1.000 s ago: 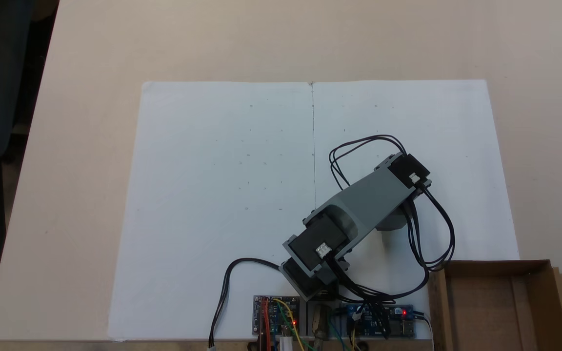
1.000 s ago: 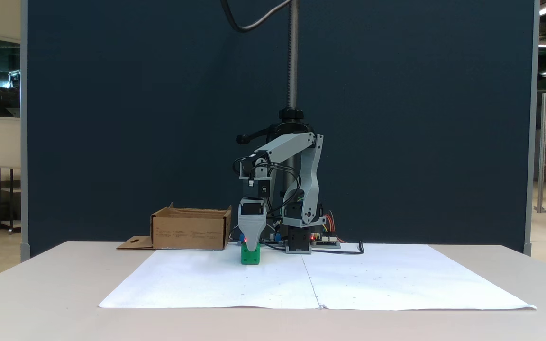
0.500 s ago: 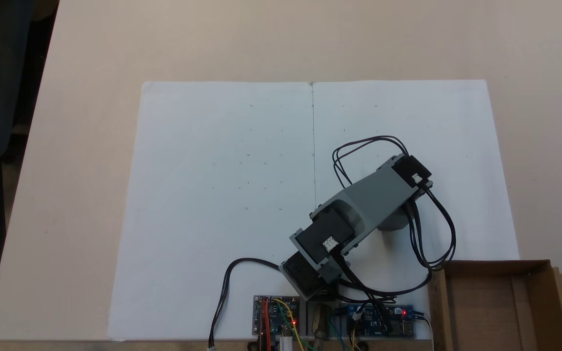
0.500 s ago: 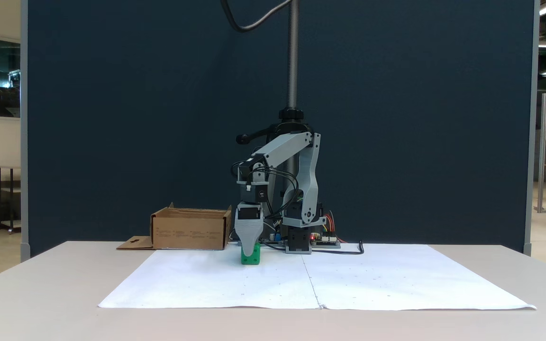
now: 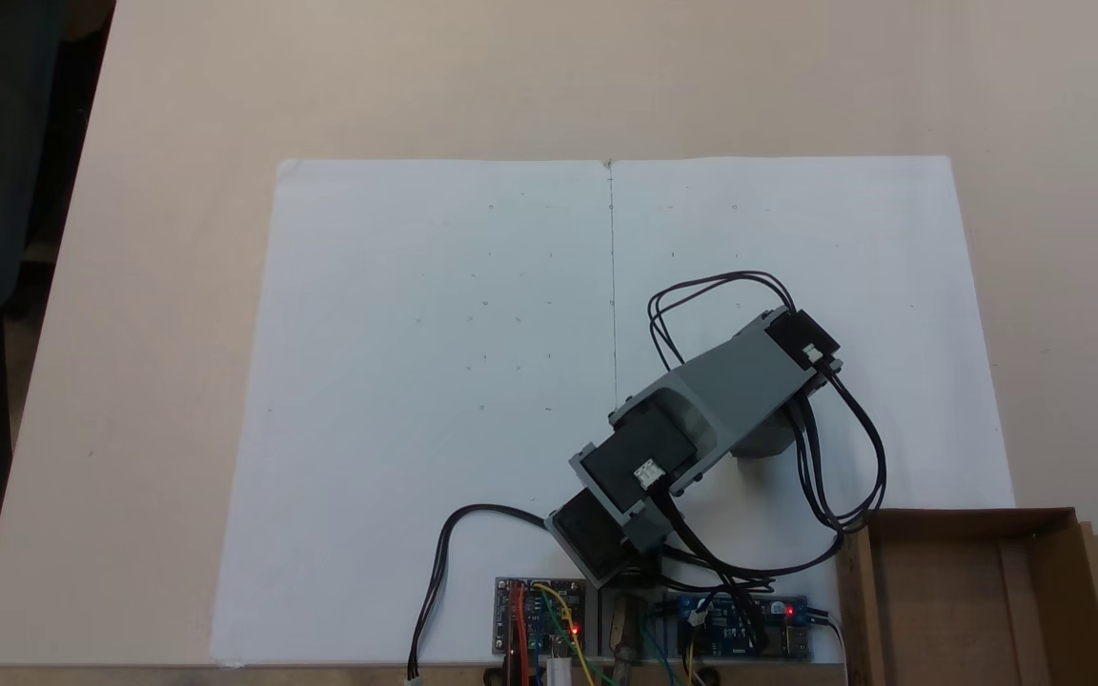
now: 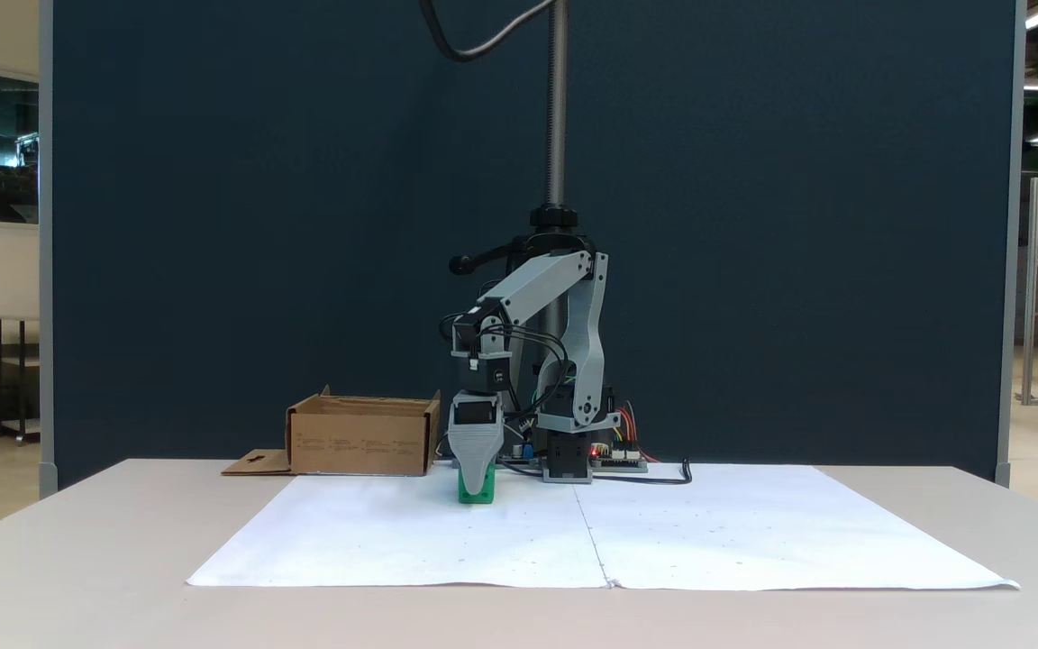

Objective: Grasp a green dice and put it in the bin.

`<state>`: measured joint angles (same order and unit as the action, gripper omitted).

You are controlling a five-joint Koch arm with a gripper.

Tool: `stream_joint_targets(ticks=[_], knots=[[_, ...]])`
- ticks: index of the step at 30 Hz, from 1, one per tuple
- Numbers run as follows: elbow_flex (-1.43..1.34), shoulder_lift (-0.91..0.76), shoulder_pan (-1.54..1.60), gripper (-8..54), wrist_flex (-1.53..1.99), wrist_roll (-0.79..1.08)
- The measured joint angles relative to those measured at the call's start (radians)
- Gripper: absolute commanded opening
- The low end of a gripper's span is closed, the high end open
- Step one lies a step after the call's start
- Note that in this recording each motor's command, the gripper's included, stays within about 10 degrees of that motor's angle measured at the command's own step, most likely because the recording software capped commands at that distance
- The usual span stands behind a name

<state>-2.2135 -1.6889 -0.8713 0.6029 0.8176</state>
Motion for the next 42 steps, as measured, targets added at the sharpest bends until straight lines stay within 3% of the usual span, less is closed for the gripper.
stream_joint_targets(ticks=[18,24,28,33,42], knots=[[-0.014,0.017,0.000,41.3,-0.098,-0.057],[-0.015,0.017,0.000,31.2,-0.120,-0.058],[-0.035,0.017,0.000,28.2,-0.153,-0.060],[-0.046,0.015,0.000,12.4,-0.181,-0.060],[-0.048,0.011,0.000,11.7,-0.222,-0.066]])
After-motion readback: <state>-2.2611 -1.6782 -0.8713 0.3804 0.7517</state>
